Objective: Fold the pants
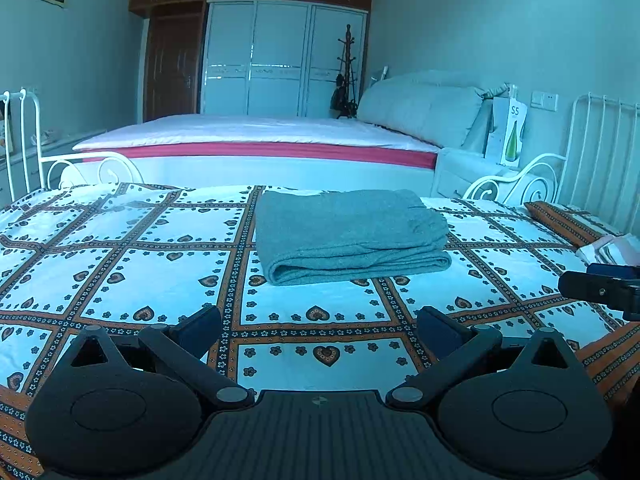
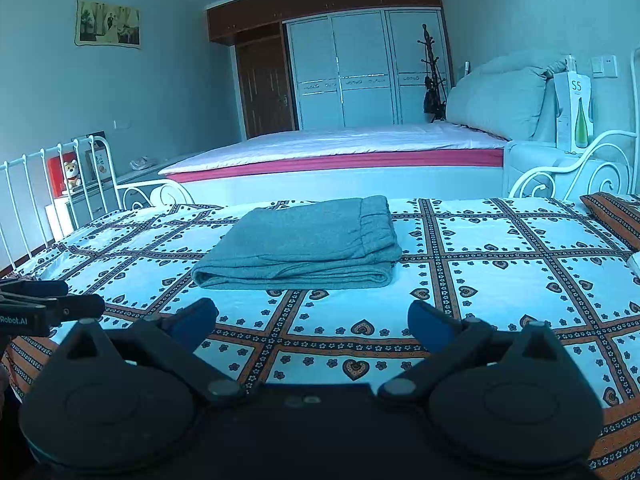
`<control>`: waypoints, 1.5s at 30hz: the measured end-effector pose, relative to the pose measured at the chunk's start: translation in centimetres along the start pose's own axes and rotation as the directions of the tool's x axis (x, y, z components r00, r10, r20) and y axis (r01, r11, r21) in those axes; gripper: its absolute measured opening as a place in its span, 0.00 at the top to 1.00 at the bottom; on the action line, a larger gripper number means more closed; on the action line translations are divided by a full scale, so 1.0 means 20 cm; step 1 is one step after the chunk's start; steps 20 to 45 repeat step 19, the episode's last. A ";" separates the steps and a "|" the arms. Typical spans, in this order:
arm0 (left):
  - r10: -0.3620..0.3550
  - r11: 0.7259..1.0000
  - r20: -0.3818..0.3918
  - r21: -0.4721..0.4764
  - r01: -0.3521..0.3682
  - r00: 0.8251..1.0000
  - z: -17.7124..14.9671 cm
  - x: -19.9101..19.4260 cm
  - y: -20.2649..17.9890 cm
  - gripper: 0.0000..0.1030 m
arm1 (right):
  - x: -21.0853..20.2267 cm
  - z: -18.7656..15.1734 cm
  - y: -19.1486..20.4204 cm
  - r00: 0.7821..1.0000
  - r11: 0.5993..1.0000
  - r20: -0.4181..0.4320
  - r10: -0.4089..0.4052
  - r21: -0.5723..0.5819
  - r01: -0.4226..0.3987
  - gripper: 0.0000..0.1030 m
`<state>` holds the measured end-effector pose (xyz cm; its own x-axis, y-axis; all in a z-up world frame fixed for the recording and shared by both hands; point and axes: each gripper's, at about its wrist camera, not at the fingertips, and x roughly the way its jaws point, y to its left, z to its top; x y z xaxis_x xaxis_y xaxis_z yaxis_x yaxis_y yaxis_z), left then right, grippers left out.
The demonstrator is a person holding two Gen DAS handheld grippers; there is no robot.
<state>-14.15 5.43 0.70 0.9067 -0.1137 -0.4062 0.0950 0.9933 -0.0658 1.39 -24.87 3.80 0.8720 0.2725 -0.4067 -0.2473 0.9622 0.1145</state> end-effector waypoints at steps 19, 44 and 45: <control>-0.033 0.998 -0.003 0.047 0.033 0.999 0.00 0.00 -0.04 0.00 | 0.01 0.00 -0.01 1.000 1.000 -0.007 0.016 -0.020 -0.017 0.06; -0.033 0.998 -0.003 0.047 0.033 0.999 0.00 0.00 -0.04 0.00 | 0.01 0.00 -0.01 1.000 1.000 -0.007 0.016 -0.020 -0.017 0.06; -0.033 0.998 -0.003 0.047 0.033 0.999 0.00 0.00 -0.04 0.00 | 0.01 0.00 -0.01 1.000 1.000 -0.007 0.016 -0.020 -0.017 0.06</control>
